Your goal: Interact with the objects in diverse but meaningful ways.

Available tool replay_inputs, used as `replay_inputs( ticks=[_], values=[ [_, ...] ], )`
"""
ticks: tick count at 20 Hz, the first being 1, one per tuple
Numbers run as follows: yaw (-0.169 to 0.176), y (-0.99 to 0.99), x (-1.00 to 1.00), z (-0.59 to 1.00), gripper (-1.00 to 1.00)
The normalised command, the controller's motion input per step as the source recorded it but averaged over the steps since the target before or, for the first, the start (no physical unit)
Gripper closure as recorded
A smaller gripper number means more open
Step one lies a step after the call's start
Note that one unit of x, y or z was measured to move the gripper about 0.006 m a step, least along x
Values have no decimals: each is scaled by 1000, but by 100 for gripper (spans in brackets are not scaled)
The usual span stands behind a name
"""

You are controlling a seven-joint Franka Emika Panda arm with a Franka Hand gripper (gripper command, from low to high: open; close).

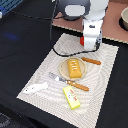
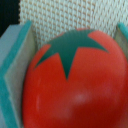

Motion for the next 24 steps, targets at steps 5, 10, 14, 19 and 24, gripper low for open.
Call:
replay_inputs(
  ticks=[5, 10, 14, 19, 24],
  values=[
    [66, -227, -418, 817, 100],
    [20, -441, -649, 263, 100],
    [6, -520, -677, 14, 100],
    [3, -569, -687, -52, 100],
    [0, -639, -709, -163, 100]
  ],
)
